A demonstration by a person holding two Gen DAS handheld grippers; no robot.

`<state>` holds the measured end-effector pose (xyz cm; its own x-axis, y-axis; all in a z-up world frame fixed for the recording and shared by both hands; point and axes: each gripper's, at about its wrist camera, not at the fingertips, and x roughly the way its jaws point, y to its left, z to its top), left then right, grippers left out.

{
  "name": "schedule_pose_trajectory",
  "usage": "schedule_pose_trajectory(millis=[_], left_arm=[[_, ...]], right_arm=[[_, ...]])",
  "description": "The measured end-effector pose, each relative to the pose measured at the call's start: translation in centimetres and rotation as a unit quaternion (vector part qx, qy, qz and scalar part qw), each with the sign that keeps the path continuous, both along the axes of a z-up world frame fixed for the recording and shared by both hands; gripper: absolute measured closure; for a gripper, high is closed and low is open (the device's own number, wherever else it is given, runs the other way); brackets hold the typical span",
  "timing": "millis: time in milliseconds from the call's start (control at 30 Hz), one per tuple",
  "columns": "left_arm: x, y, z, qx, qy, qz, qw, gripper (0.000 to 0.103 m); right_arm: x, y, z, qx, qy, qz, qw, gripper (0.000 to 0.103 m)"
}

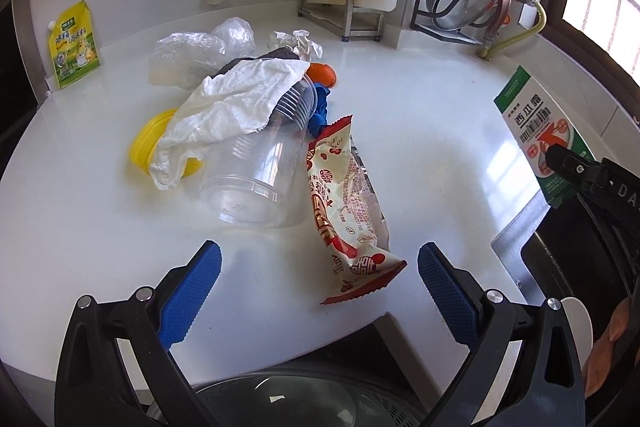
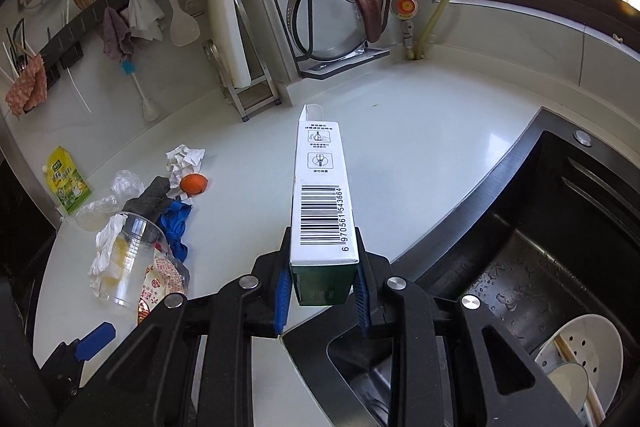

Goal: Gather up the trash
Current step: 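Grasp the red-and-white snack wrapper with the left tool while the right tool holds the carton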

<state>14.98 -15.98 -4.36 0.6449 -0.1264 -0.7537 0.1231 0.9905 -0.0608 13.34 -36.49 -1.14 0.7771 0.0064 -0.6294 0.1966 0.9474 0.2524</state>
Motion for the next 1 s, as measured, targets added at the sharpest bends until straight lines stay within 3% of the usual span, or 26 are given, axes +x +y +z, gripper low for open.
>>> schedule_pose_trajectory(millis=[433, 633, 700, 767, 833, 1000], left_arm=[[1.3, -1.9, -1.2, 0.012, 0.01, 0.027, 0.9995, 0.008], [1.2, -2.6, -1.2, 0.029, 0.001, 0.024, 0.9993, 0.03], [1.0, -2.7, -1.0, 0.029, -0.002, 0.02, 0.9994, 0.042], [0.9, -2.8, -0.9, 0.027, -0.004, 0.015, 0.9995, 0.061], [0.5, -2.7, -0.8, 0.023, -0.005, 0.008, 0.9997, 0.071], [-0.1, -2.1, -0.8, 0.015, -0.012, 0.007, 0.9998, 0.072]], right_arm=[[-0.4, -1.2, 0.0, 0.057, -0.017, 0.003, 0.998, 0.078], [-0.4, -1.2, 0.0, 0.062, -0.016, 0.003, 0.998, 0.078], [-0.4, -1.2, 0.0, 0.063, -0.016, 0.002, 0.998, 0.078], [-0.4, -1.2, 0.0, 0.063, -0.016, 0.002, 0.998, 0.078], [-0.4, -1.2, 0.0, 0.063, -0.016, 0.002, 0.998, 0.078], [-0.3, -1.1, -0.1, 0.059, -0.015, 0.006, 0.998, 0.078]])
